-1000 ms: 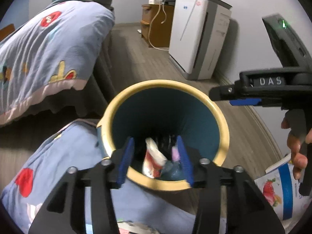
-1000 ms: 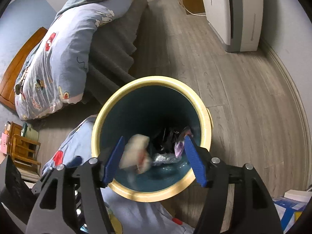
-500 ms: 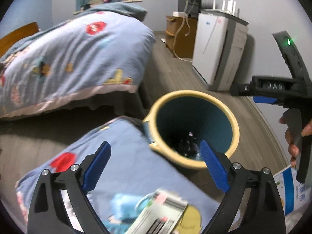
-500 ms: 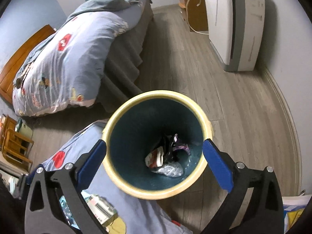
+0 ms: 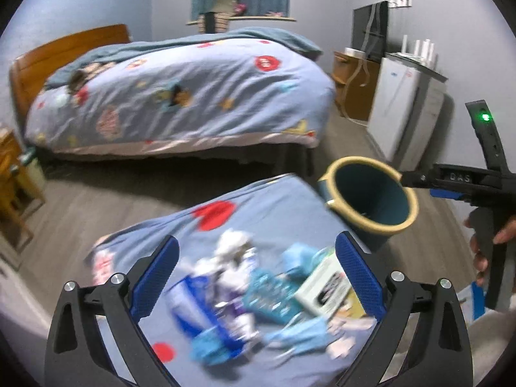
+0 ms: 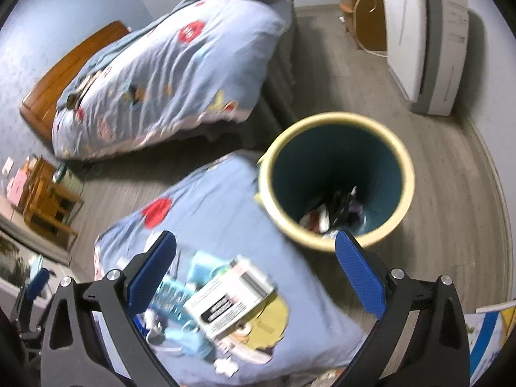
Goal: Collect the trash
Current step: 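Move both open tools back over the remaining trash on the pillow, then grasp the COLTALIN medicine box with the right tool while the left tool grasps a blue mask, then carry the box and mask over the trash bin with both tools, then open both tools over the bin to drop the box and mask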
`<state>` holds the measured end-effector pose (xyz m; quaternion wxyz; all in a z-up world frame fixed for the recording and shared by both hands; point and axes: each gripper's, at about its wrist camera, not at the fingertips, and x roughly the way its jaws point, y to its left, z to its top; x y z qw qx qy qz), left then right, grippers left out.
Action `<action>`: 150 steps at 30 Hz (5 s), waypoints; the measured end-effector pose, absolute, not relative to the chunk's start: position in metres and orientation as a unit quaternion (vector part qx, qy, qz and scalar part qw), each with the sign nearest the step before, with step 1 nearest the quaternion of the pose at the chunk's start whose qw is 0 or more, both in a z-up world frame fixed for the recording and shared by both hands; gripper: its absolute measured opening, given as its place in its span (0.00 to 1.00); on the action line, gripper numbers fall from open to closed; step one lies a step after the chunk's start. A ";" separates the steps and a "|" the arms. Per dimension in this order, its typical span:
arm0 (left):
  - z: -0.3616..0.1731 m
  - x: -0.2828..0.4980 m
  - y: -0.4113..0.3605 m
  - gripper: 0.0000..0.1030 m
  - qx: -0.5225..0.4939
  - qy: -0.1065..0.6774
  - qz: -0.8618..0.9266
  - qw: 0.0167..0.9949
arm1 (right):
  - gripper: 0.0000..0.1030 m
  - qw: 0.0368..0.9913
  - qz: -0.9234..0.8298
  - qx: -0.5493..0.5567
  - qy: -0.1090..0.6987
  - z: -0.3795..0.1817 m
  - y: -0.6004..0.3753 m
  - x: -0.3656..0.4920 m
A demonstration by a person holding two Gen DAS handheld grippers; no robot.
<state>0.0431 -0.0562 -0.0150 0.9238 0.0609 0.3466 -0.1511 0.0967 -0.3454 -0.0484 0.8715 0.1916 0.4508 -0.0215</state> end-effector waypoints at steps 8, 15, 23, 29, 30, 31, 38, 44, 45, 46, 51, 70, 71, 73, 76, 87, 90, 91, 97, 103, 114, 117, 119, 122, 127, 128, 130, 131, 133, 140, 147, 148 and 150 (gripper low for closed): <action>-0.034 0.024 0.019 0.94 0.020 0.360 -0.094 0.928 | 0.94 0.857 -0.002 0.168 0.486 -0.070 -0.287 0.083; -0.072 0.031 0.034 0.94 0.024 0.405 -0.079 0.911 | 0.94 0.837 -0.017 0.172 0.519 -0.099 -0.269 0.084; -0.132 0.027 0.004 0.94 0.074 0.461 -0.093 0.879 | 0.94 0.815 -0.044 0.169 0.552 -0.132 -0.266 0.094; -0.142 0.030 -0.003 0.94 0.084 0.467 -0.106 0.874 | 0.94 0.796 -0.052 0.188 0.572 -0.158 -0.261 0.105; -0.143 0.032 -0.002 0.93 0.081 0.471 -0.107 0.872 | 0.94 0.791 -0.053 0.198 0.577 -0.165 -0.260 0.107; -0.145 0.032 0.000 0.92 0.080 0.474 -0.106 0.870 | 0.94 0.786 -0.055 0.206 0.580 -0.171 -0.258 0.109; -0.153 0.035 0.004 0.86 0.081 0.485 -0.116 0.863 | 0.95 0.772 -0.069 0.225 0.590 -0.197 -0.243 0.123; -0.160 0.039 0.007 0.43 0.075 0.502 -0.137 0.850 | 0.94 0.790 -0.096 0.155 0.586 -0.203 -0.228 0.130; -0.159 0.039 0.007 0.41 0.078 0.500 -0.136 0.852 | 0.93 0.792 -0.098 0.147 0.585 -0.203 -0.228 0.130; -0.157 0.039 0.007 0.38 0.081 0.497 -0.134 0.854 | 0.91 0.794 -0.098 0.139 0.583 -0.203 -0.228 0.129; -0.145 0.041 0.012 0.36 0.070 0.480 -0.127 0.865 | 0.75 0.800 -0.098 0.162 0.570 -0.195 -0.241 0.121; -0.133 0.045 0.013 0.35 0.039 0.474 -0.136 0.869 | 0.84 0.763 -0.111 0.154 0.618 -0.216 -0.257 0.109; -0.133 0.044 0.013 0.35 0.038 0.473 -0.136 0.870 | 0.78 0.765 -0.106 0.144 0.619 -0.217 -0.254 0.111; -0.133 0.044 0.013 0.35 0.034 0.472 -0.136 0.870 | 0.75 0.772 -0.099 0.113 0.617 -0.214 -0.245 0.113; -0.129 0.045 0.014 0.35 0.031 0.465 -0.138 0.874 | 0.74 0.778 -0.090 0.129 0.608 -0.207 -0.243 0.114; -0.111 0.050 0.010 0.35 0.017 0.442 -0.148 0.884 | 0.73 0.785 -0.020 0.275 0.555 -0.152 -0.261 0.096; -0.102 0.050 0.006 0.35 0.015 0.431 -0.152 0.889 | 0.73 0.795 0.004 0.278 0.538 -0.129 -0.260 0.098; -0.099 0.050 0.004 0.35 0.017 0.427 -0.154 0.891 | 0.73 0.796 0.013 0.283 0.535 -0.121 -0.262 0.099; -0.088 0.050 -0.009 0.35 0.031 0.410 -0.169 0.896 | 0.73 0.809 0.050 0.258 0.525 -0.084 -0.273 0.105; -0.075 0.053 -0.020 0.35 0.030 0.398 -0.184 0.898 | 0.73 0.826 0.068 0.237 0.506 -0.063 -0.289 0.101; -0.054 0.086 -0.068 0.35 0.059 0.400 -0.217 0.888 | 0.73 0.830 0.075 0.232 0.501 -0.076 -0.314 0.127; -0.043 0.112 -0.090 0.35 0.058 0.398 -0.236 0.884 | 0.73 0.831 0.068 0.240 0.498 -0.080 -0.331 0.137; -0.041 0.126 -0.104 0.35 0.063 0.395 -0.244 0.884 | 0.73 0.830 0.062 0.247 0.496 -0.083 -0.343 0.143; -0.047 0.143 -0.129 0.35 0.063 0.389 -0.260 0.881 | 0.73 0.830 0.046 0.259 0.491 -0.087 -0.366 0.151; -0.076 0.153 -0.164 0.35 0.065 0.413 -0.278 0.865 | 0.73 0.830 0.012 0.272 0.487 -0.096 -0.405 0.160; -0.081 0.153 -0.170 0.35 0.074 0.416 -0.280 0.862 | 0.73 0.829 0.007 0.279 0.485 -0.098 -0.411 0.160; -0.089 0.154 -0.181 0.35 0.090 0.419 -0.281 0.859 | 0.73 0.829 -0.002 0.286 0.481 -0.099 -0.423 0.163; -0.092 0.155 -0.185 0.35 0.094 0.420 -0.282 0.858 | 0.73 0.830 -0.009 0.284 0.480 -0.100 -0.428 0.165; -0.095 0.156 -0.191 0.35 0.095 0.420 -0.282 0.857 | 0.73 0.832 -0.022 0.279 0.480 -0.102 -0.436 0.168; -0.101 0.163 -0.221 0.35 0.091 0.424 -0.303 0.849 | 0.73 0.837 -0.083 0.254 0.477 -0.113 -0.472 0.175; -0.103 0.176 -0.276 0.35 0.104 0.418 -0.331 0.840 | 0.73 0.818 -0.111 0.290 0.484 -0.135 -0.510 0.171; -0.106 0.177 -0.285 0.35 0.111 0.416 -0.335 0.838 | 0.73 0.814 -0.111 0.301 0.484 -0.138 -0.514 0.171; -0.111 0.178 -0.298 0.35 0.126 0.414 -0.342 0.834 | 0.73 0.807 -0.110 0.322 0.482 -0.142 -0.519 0.169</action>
